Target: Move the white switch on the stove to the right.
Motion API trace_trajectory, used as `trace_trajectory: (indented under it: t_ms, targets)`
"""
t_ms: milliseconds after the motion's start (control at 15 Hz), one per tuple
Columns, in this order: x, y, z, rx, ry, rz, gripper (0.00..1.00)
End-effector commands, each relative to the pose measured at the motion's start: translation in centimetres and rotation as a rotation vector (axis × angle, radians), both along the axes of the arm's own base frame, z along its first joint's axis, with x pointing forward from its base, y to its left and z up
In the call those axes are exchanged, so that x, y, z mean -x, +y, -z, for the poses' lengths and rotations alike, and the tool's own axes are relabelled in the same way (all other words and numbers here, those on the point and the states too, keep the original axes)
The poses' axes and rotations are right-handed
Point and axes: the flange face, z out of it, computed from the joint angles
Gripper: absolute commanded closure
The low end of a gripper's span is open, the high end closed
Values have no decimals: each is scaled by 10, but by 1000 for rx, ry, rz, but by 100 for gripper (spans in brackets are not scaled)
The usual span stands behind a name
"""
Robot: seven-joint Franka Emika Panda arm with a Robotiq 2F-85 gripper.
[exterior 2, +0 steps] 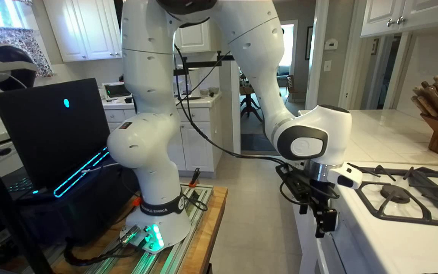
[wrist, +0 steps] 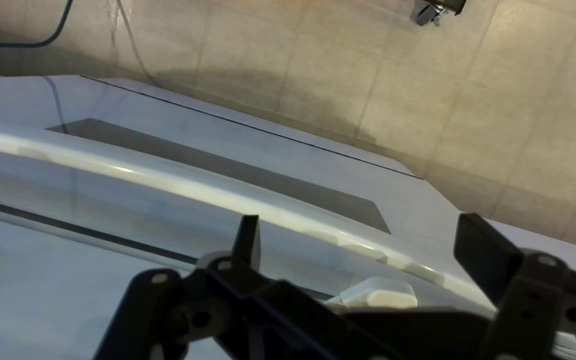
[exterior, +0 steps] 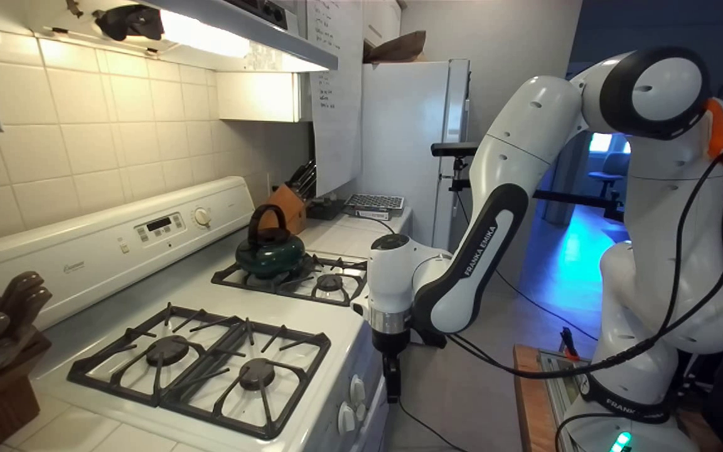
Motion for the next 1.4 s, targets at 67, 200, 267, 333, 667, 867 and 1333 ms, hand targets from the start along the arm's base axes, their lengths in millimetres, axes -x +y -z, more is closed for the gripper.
trace_trajectory:
  t_ms: [67, 200, 267, 333, 667, 867, 1333]
  targets:
    - [-4, 1, 6, -2, -5, 26, 0]
    - [-5, 3, 10, -11, -8, 42, 0]
    - [-5, 4, 12, -13, -11, 46, 0]
    - [-5, 5, 14, -12, -17, 53, 0]
    - [-9, 10, 24, -22, -60, 93, 0]
    - [-12, 13, 27, -29, -74, 101, 0]
    - [-30, 32, 19, -47, -141, 140, 0]
